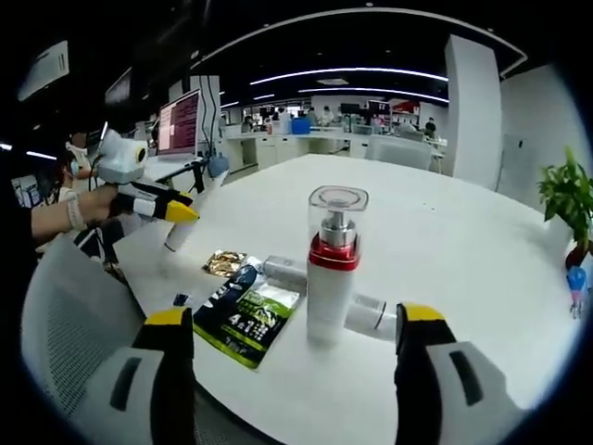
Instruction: Arrange the skincare products in the storage area until every visible bottle or jar stands upright without overlapping.
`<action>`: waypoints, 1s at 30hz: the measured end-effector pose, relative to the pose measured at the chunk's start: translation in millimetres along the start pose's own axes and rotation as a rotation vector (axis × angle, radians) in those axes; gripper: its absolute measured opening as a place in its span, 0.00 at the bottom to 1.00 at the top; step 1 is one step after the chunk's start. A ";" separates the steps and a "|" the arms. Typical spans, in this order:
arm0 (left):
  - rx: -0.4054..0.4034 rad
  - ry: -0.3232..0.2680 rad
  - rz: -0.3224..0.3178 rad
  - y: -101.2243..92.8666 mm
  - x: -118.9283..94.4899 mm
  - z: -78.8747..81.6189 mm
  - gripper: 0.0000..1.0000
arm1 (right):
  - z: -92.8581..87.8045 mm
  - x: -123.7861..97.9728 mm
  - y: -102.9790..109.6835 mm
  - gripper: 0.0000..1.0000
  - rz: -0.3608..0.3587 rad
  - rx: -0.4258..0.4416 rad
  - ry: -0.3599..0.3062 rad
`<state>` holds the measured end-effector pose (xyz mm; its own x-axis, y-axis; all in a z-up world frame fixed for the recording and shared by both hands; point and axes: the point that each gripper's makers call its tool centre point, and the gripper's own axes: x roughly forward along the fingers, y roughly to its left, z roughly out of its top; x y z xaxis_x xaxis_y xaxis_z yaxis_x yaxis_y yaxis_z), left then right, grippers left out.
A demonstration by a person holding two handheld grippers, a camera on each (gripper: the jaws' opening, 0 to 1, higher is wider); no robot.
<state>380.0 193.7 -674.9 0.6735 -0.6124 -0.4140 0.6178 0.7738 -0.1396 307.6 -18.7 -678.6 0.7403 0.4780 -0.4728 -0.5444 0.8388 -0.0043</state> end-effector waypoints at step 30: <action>0.096 -0.085 -0.212 -90.2 30.6 46.4 0.25 | 24.4 -2.2 37.2 0.61 0.128 0.233 -0.124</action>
<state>363.7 97.6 -633.2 0.5541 -0.7739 -0.3067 0.7820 0.6102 -0.1271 295.3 17.8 -656.3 0.7222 0.5996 -0.3449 -0.5417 0.8003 0.2572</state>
